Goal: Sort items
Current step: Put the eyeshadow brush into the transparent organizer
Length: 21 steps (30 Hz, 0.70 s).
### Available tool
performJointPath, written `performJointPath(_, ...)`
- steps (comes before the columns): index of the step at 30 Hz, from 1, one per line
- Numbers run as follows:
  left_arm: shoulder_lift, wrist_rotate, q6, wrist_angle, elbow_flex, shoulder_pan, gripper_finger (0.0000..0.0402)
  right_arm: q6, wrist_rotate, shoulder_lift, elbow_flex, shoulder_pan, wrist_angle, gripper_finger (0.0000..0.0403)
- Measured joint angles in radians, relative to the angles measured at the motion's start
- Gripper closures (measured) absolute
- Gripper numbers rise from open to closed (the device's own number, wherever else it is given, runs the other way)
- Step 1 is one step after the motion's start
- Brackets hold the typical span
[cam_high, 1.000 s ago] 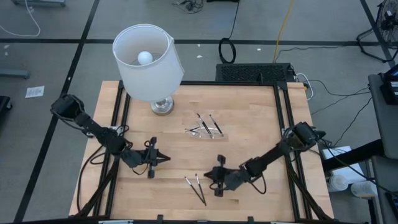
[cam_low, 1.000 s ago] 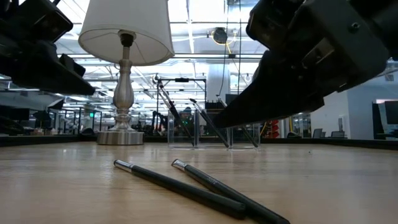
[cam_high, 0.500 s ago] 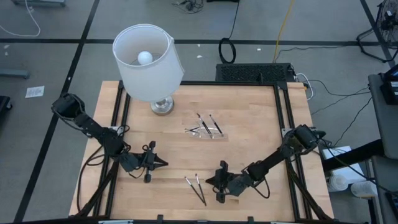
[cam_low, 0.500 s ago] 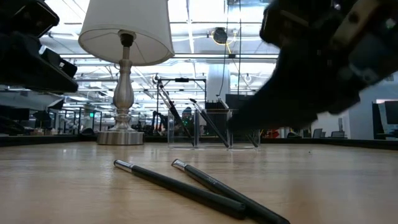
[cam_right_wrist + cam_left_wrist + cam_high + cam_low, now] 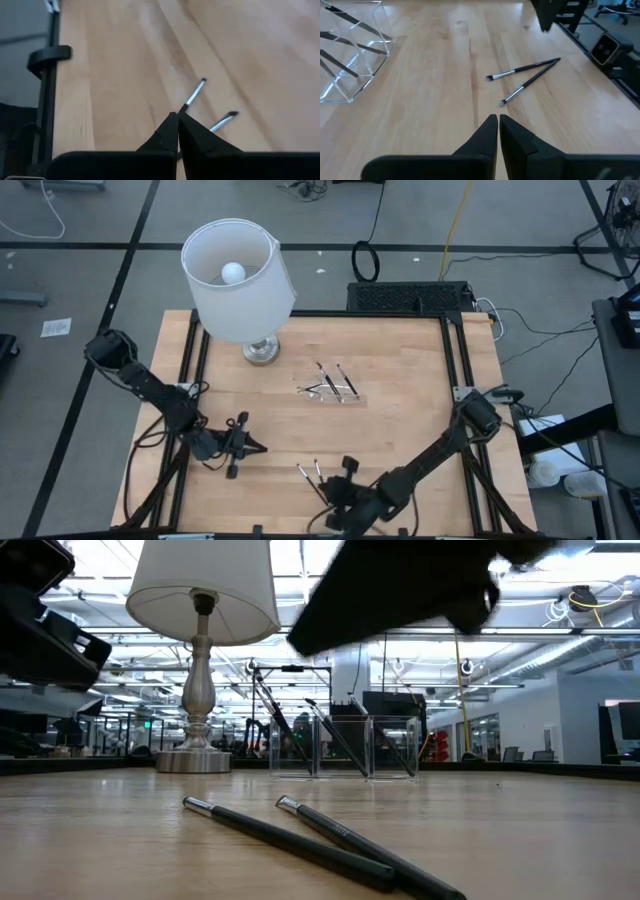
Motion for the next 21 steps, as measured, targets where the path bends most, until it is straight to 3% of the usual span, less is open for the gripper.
performJointPath(4,0.000,0.000,0.008,0.021,0.000,-0.015,0.0376,0.029,0.011,0.037,0.234,-0.009,-0.225,0.0403)
performJointPath(7,0.000,-0.001,0.019,0.031,0.000,-0.017,0.0376,0.029,0.010,0.064,0.324,-0.018,-0.286,0.0403)
performJointPath(11,0.000,0.002,0.019,0.038,0.000,-0.019,0.0376,0.063,-0.021,0.081,0.323,-0.034,-0.297,0.0403)
performJointPath(16,0.000,0.004,0.026,0.041,0.000,-0.029,0.0376,0.144,-0.006,0.077,0.226,-0.049,-0.263,0.0403)
performJointPath(21,0.000,0.000,0.033,0.040,0.000,-0.029,0.0376,0.225,-0.138,0.082,0.164,-0.077,-0.215,0.0403)
